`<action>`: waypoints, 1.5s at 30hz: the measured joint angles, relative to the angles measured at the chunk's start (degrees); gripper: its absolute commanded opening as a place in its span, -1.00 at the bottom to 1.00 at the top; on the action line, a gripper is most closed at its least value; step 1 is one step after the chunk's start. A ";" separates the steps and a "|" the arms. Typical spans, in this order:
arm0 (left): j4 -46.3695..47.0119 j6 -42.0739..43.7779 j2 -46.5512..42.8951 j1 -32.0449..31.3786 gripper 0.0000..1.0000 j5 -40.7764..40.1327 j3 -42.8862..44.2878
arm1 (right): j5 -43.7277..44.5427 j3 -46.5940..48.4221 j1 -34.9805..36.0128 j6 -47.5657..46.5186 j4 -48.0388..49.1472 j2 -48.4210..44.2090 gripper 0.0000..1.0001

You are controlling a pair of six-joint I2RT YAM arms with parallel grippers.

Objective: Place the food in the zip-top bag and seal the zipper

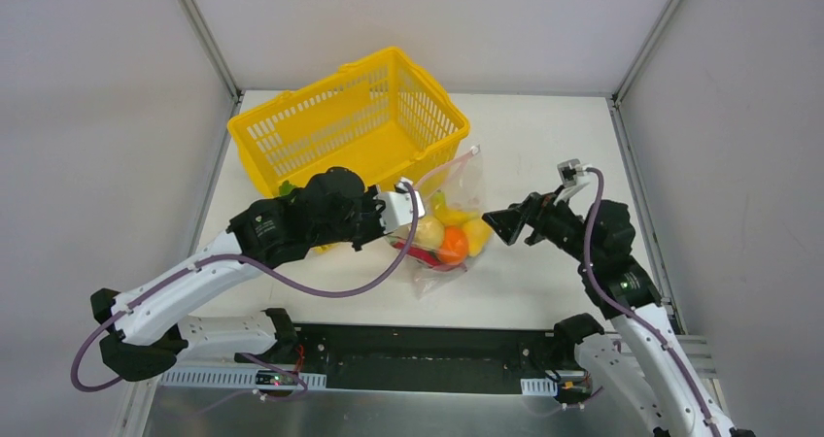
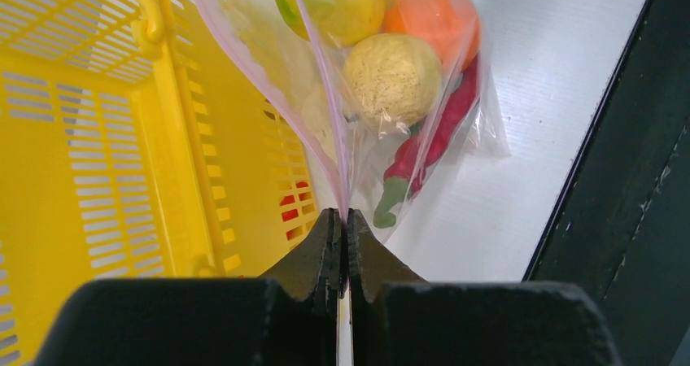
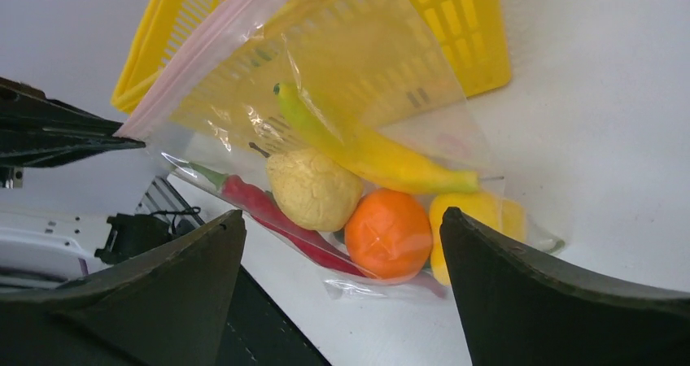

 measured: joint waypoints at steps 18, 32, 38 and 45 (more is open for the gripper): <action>-5.70 10.49 -3.17 0.00 -1.00 6.88 1.46 | -17.49 16.61 -2.27 -31.63 -5.73 19.12 0.62; -7.32 11.41 -0.13 0.00 -1.00 8.22 4.59 | -40.68 20.35 -15.02 -37.46 -6.16 32.20 0.57; -7.37 11.15 1.33 0.00 -1.00 8.83 5.14 | -46.29 20.44 -15.02 -37.55 -3.13 34.82 0.52; -7.34 9.92 1.29 0.00 -1.00 9.66 5.14 | -47.93 20.13 -15.02 -33.68 3.82 37.00 0.37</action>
